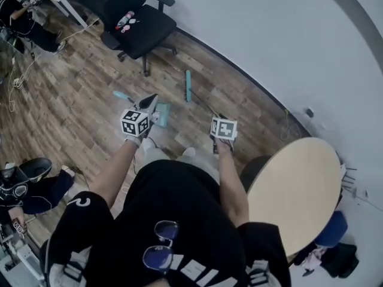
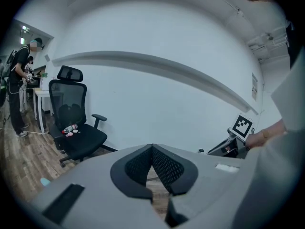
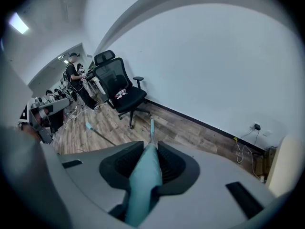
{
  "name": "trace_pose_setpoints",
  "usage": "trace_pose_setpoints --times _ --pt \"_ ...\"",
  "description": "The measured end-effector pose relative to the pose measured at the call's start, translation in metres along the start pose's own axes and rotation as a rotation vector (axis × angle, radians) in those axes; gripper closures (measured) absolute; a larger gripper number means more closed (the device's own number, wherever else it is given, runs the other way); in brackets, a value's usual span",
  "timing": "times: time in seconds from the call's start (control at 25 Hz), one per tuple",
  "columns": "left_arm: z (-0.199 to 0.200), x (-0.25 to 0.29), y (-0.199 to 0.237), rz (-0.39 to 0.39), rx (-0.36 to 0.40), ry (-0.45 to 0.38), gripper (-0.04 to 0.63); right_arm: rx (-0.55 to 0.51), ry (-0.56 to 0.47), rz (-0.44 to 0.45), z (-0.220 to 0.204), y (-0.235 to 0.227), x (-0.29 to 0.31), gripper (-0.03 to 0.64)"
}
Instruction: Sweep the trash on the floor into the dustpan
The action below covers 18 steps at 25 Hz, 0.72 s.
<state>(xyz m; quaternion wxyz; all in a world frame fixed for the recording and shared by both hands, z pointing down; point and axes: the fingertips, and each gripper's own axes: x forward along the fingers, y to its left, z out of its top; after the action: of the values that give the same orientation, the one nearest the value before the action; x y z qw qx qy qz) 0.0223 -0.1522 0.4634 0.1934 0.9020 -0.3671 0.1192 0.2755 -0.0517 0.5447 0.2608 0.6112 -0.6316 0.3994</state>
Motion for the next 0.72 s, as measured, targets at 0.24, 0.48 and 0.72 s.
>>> trace_pose_setpoints --times 0.24,0.48,0.72 --pt "0.009 0.016 -0.021 0.005 0.007 -0.009 0.598 0.013 -0.055 -0.039 0.021 -0.039 -0.017 0.531" --pt "0.009 0.018 -0.033 0.011 0.014 -0.011 0.598 0.024 -0.064 -0.054 0.015 -0.058 -0.023 0.531" --pt "0.007 0.017 -0.041 0.007 0.023 -0.009 0.598 0.034 -0.060 -0.045 0.006 -0.063 -0.025 0.531"
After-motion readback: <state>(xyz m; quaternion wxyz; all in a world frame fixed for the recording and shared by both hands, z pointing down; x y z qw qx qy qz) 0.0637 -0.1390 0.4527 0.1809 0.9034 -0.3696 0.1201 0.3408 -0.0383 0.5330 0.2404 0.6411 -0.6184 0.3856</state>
